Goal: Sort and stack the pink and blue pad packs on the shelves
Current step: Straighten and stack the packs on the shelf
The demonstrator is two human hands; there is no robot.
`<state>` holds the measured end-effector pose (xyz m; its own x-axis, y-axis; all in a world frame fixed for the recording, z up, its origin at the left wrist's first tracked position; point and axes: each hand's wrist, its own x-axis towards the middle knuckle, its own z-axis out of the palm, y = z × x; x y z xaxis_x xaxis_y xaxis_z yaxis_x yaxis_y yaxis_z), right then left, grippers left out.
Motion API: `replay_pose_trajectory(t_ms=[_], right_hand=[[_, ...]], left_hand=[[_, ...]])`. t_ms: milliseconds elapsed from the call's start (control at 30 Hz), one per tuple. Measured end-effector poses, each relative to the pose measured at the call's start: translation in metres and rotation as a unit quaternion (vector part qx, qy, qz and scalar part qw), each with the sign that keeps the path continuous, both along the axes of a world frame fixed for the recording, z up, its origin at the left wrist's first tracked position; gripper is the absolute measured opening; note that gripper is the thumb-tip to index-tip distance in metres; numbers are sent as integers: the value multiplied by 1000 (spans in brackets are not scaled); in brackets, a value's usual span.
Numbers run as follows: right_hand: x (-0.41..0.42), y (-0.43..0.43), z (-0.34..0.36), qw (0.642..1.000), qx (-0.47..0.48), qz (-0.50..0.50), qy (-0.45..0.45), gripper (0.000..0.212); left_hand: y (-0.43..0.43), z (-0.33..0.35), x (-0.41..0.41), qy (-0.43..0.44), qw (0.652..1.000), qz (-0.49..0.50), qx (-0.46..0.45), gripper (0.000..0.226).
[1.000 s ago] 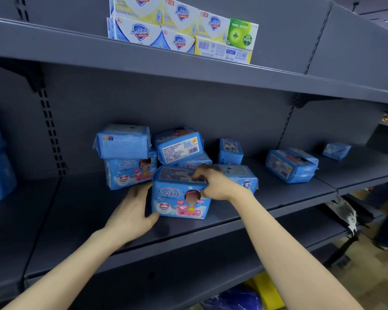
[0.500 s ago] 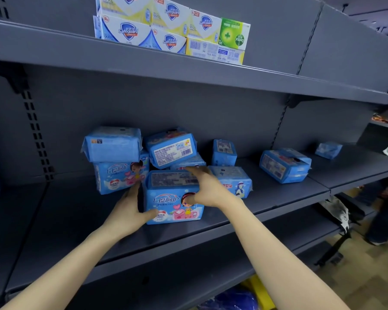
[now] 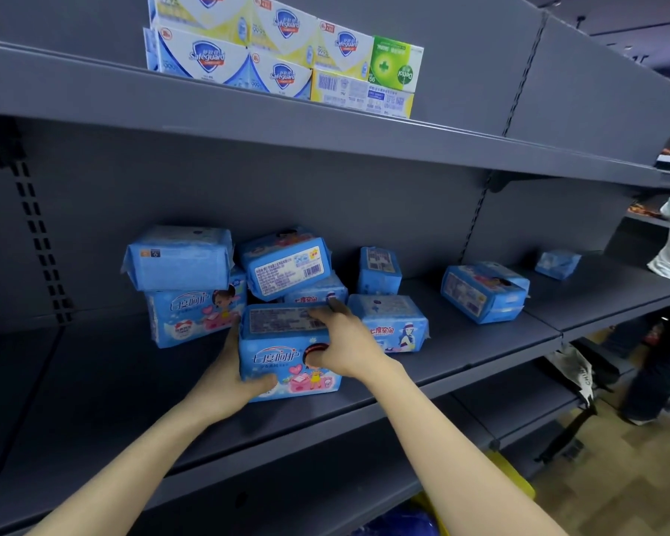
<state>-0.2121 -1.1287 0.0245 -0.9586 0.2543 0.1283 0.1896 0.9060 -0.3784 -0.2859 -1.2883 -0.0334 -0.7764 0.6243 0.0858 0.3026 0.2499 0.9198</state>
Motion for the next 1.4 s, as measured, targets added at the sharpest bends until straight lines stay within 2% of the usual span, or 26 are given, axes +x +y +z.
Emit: replay_pose_trajectory(t_ms=[200,400,767,1033,1400], right_hand=[[6,6,-6,996,-74,-5,43,73],[7,6,-9,991,-122,-12,59,88],[-2,-20,-14,985,-158,11,64,84],[-4,-48,-12,991,-94,77,64,72],[-10,-105,-2,984,-92,132,77,74]], left_hand=[[3,-8,-11,-71,997,2,18,85],[-5,-11,-10,-61,997,38,24,80],[-44,-7,-7,-49,993,107,-3,86],[-75,-6,2,-46,986,157,-19,70],[-132,-1,22,-44,974,223,0,61]])
